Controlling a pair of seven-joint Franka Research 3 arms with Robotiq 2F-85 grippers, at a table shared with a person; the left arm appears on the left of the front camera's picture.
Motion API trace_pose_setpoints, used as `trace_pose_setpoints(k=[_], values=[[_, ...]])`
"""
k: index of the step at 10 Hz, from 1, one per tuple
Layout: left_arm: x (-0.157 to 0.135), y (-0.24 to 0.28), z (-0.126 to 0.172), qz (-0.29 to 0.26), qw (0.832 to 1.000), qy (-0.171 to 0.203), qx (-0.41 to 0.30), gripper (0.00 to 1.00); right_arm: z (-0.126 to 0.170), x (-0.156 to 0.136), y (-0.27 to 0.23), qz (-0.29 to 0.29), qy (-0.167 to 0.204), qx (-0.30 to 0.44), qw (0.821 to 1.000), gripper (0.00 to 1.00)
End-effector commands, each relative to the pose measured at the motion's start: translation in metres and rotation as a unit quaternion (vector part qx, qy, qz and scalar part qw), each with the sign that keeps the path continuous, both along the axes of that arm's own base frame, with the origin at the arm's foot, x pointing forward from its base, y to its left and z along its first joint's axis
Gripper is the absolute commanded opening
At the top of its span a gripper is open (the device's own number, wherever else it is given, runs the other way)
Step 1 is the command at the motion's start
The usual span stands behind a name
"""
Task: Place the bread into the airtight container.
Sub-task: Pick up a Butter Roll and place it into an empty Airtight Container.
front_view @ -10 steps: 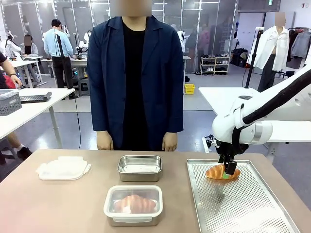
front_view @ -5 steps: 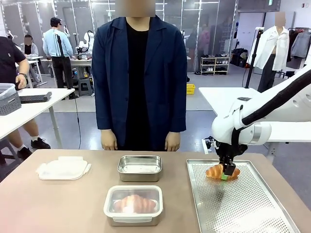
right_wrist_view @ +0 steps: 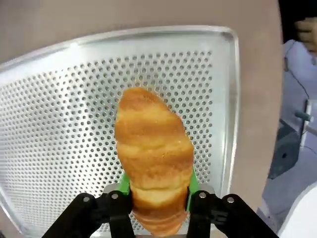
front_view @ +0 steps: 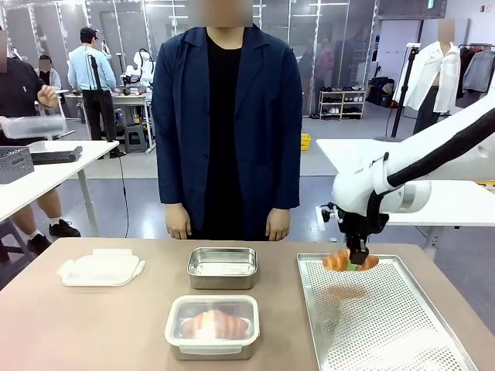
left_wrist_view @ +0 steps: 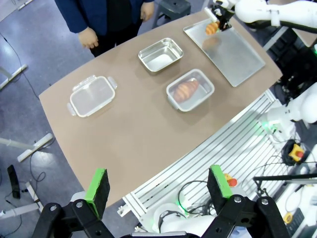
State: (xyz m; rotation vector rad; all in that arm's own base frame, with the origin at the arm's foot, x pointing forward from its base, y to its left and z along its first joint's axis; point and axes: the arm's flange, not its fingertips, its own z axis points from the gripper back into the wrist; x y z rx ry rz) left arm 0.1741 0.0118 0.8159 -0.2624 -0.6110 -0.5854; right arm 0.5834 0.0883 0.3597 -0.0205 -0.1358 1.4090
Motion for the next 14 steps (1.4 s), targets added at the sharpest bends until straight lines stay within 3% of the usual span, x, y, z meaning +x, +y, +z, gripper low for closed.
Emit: trace_pose_setpoints(k=[1, 4, 5, 7, 11, 14], values=[[-0.001, -0.001, 0.002, -0.005, 1.000, -0.001, 0.000, 1.00, 0.033, -0.005, 0.041, -0.036, 0.003, -0.021, 0.999, 0.46], [-0.001, -0.001, 0.002, -0.005, 1.000, -0.001, 0.000, 1.00, 0.061, -0.002, 0.122, -0.068, 0.004, -0.013, 0.998, 0.46], [-0.001, -0.001, 0.002, -0.005, 1.000, -0.001, 0.000, 1.00, 0.069, -0.001, 0.158, -0.063, -0.012, -0.006, 0.998, 0.46], [-0.001, -0.001, 0.002, -0.005, 1.000, -0.001, 0.000, 1.00, 0.072, 0.002, 0.217, -0.064, -0.004, -0.013, 0.998, 0.46], [-0.001, -0.001, 0.002, -0.005, 1.000, -0.001, 0.000, 1.00, 0.046, 0.013, 0.322, -0.051, 0.012, -0.029, 0.998, 0.46], [-0.001, -0.001, 0.002, -0.005, 1.000, -0.001, 0.000, 1.00, 0.009, 0.015, 0.354, -0.039, 0.016, -0.045, 0.998, 0.46]])
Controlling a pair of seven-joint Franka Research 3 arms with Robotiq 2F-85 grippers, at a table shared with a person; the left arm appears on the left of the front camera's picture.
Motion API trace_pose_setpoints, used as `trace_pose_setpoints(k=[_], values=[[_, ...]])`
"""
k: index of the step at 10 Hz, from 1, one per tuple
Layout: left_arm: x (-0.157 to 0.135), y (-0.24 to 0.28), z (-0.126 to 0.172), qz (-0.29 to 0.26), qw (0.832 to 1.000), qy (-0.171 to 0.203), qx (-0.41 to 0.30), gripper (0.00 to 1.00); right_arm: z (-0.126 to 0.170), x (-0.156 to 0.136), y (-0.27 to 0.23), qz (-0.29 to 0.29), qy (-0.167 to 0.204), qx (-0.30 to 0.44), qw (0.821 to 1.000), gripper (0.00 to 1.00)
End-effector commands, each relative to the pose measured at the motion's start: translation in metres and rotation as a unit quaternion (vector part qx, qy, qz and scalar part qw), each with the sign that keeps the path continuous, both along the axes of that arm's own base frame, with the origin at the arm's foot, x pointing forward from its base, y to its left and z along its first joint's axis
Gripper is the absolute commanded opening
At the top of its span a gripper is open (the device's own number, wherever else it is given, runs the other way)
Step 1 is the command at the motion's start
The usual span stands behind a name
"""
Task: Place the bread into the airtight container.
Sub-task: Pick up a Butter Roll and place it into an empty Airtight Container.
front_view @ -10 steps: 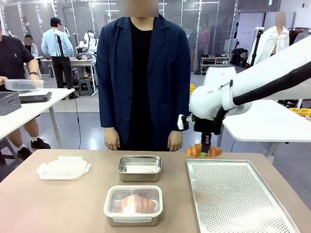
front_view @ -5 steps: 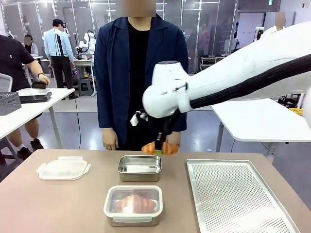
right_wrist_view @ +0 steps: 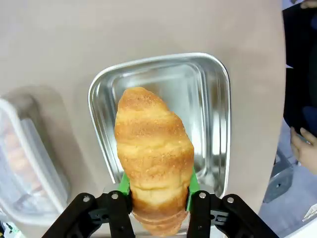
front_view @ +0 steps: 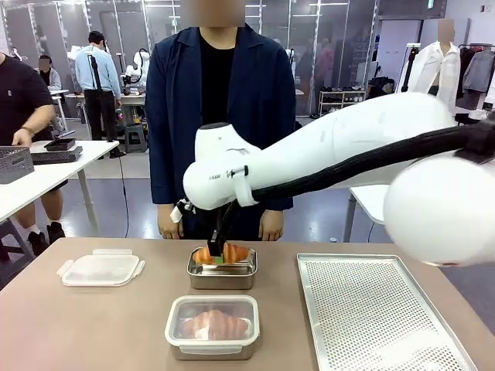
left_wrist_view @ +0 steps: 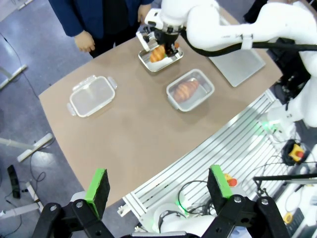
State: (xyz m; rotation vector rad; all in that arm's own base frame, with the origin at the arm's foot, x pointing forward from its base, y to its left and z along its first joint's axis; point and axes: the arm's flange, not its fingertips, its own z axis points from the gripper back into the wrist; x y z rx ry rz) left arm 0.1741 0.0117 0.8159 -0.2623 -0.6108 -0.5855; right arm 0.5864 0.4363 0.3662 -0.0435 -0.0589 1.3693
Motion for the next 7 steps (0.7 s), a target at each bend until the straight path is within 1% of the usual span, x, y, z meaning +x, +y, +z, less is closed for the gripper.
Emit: trace_pose_setpoints(k=[1, 2, 3, 5, 7], values=[[-0.001, -0.001, 0.002, -0.004, 1.000, -0.001, 0.000, 1.00, -0.002, 0.010, 0.006, -0.010, 0.003, -0.014, 1.000, 0.70], [-0.001, -0.001, 0.002, -0.004, 1.000, -0.001, 0.000, 1.00, -0.003, 0.011, 0.004, -0.007, 0.010, -0.008, 1.000, 0.89], [-0.001, -0.001, 0.002, -0.004, 1.000, -0.001, 0.000, 1.00, -0.004, 0.010, 0.003, -0.006, 0.010, -0.010, 1.000, 1.00], [-0.001, -0.001, 0.002, -0.004, 1.000, -0.001, 0.000, 1.00, -0.007, 0.009, -0.002, -0.007, 0.013, -0.007, 1.000, 1.00], [-0.001, -0.001, 0.002, -0.004, 1.000, -0.001, 0.000, 1.00, -0.003, 0.003, -0.006, 0.003, 0.017, 0.004, 1.000, 1.00]])
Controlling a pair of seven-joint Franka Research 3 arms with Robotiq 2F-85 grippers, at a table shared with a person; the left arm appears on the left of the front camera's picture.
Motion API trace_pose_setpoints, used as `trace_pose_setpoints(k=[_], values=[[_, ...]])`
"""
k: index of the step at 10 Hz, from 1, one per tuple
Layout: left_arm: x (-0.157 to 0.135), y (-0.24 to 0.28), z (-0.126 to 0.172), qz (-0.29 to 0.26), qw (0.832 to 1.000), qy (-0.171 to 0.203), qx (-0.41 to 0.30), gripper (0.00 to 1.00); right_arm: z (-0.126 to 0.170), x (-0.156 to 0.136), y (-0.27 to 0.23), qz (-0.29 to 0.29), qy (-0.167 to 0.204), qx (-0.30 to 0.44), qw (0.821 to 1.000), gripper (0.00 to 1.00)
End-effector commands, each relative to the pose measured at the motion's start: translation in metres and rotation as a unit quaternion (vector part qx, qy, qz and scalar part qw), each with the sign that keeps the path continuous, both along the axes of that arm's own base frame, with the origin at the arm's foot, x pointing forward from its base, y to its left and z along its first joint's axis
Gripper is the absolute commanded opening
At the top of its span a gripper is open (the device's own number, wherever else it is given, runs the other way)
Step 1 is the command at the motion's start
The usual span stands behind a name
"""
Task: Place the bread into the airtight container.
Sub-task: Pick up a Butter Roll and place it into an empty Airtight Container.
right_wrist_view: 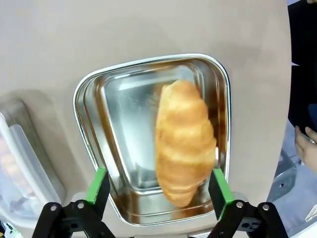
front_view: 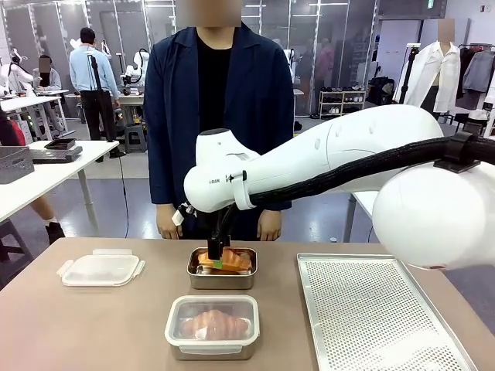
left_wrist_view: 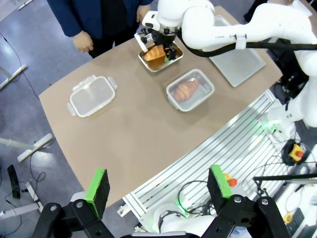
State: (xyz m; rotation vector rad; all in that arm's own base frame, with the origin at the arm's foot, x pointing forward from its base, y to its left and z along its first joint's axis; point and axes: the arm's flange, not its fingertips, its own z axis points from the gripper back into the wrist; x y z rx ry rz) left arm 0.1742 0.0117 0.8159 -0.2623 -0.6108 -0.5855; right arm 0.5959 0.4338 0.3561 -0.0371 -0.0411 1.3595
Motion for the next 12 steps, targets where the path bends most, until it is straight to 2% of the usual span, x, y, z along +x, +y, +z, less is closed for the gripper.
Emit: trace_pose_setpoints(k=[1, 2, 12], values=[[-0.001, -0.001, 0.002, -0.004, 1.000, -0.001, 0.000, 1.00, 0.009, -0.012, -0.011, 0.029, 0.005, 0.022, 0.999, 1.00], [-0.001, -0.001, 0.002, -0.004, 1.000, -0.001, 0.000, 1.00, 0.000, 0.000, 0.000, 0.000, 0.000, 0.000, 1.000, 1.00], [-0.001, -0.001, 0.002, -0.004, 1.000, -0.001, 0.000, 1.00, 0.000, 0.000, 0.000, 0.000, 0.000, 0.000, 1.000, 1.00]])
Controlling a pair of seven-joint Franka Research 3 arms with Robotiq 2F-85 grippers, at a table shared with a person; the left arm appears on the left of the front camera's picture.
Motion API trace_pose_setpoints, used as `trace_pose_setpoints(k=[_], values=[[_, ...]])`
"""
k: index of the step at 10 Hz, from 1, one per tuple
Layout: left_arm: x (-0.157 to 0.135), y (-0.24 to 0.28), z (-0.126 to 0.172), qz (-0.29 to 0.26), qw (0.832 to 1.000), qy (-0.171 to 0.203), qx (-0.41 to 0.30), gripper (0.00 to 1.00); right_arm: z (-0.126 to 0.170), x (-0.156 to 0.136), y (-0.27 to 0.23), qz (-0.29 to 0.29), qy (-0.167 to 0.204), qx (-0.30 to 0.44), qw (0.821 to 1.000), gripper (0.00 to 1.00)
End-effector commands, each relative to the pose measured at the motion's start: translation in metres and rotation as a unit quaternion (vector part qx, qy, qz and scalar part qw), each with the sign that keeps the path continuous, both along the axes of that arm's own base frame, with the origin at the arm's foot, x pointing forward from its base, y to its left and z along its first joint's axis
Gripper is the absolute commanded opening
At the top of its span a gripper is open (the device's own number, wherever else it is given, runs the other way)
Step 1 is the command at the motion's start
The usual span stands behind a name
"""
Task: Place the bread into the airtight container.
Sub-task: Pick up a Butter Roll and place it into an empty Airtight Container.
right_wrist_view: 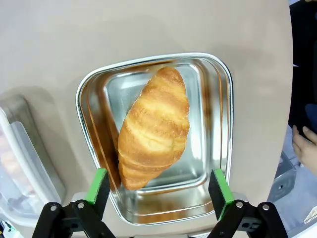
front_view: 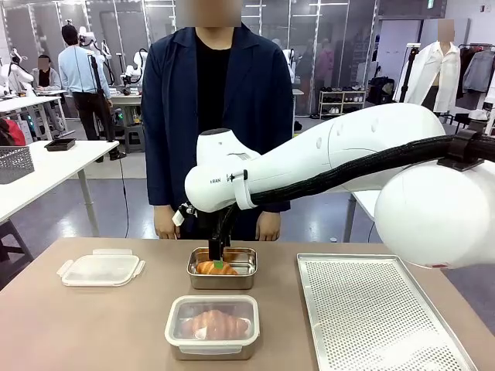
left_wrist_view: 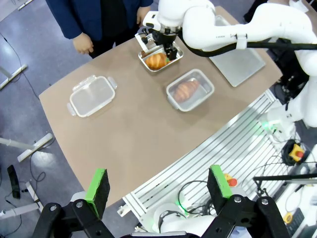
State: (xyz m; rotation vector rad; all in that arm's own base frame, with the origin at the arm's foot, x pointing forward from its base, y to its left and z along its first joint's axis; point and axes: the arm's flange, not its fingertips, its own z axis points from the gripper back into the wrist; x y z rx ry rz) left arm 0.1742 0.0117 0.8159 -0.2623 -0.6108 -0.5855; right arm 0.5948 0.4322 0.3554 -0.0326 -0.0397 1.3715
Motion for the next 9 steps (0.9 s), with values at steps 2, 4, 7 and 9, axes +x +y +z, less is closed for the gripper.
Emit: trace_pose_setpoints(k=[2, 4, 7, 9], values=[[-0.001, -0.001, 0.002, -0.004, 1.000, -0.001, 0.000, 1.00, 0.001, 0.001, 0.002, -0.006, -0.002, -0.001, 1.000, 1.00], [-0.001, -0.001, 0.002, -0.004, 1.000, -0.001, 0.000, 1.00, 0.000, 0.000, 0.000, 0.000, 0.000, 0.000, 1.000, 1.00], [-0.001, -0.001, 0.002, -0.004, 1.000, -0.001, 0.000, 1.00, 0.100, -0.046, -0.084, -0.002, 0.014, 0.040, 0.999, 1.00], [-0.001, -0.001, 0.002, -0.004, 1.000, -0.001, 0.000, 1.00, 0.158, -0.072, -0.145, -0.069, -0.003, 0.088, 0.994, 1.00]])
